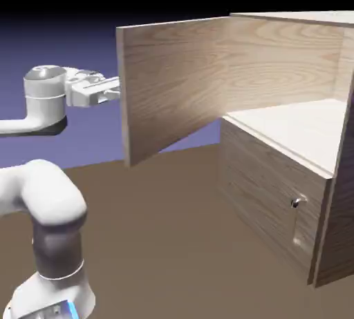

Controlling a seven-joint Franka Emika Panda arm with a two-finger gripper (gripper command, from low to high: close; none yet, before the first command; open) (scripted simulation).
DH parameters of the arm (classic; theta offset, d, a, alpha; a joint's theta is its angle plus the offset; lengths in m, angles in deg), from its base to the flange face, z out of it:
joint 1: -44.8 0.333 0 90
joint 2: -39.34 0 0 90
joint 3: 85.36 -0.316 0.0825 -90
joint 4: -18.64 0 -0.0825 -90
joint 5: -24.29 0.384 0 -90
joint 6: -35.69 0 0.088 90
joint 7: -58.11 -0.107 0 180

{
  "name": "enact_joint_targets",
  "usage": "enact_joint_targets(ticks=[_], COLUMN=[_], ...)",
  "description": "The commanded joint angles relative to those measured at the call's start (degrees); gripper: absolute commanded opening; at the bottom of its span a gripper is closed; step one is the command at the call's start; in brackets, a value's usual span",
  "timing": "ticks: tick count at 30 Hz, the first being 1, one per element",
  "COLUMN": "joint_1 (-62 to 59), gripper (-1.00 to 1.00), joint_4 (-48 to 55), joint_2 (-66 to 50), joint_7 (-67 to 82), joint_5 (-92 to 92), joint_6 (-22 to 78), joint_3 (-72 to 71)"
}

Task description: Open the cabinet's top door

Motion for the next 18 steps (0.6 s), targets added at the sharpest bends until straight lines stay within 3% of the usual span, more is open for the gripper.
enact_joint_targets(ticks=[1,18], joint_1=[-1.5,-32.3], gripper=[-1.0,-1.0], joint_4=[2.1,37.4], joint_2=[-0.9,-4.7], joint_7=[-0.1,2.7], joint_5=[1.4,14.0], joint_6=[2.0,28.5], joint_3=[-1.9,-24.8])
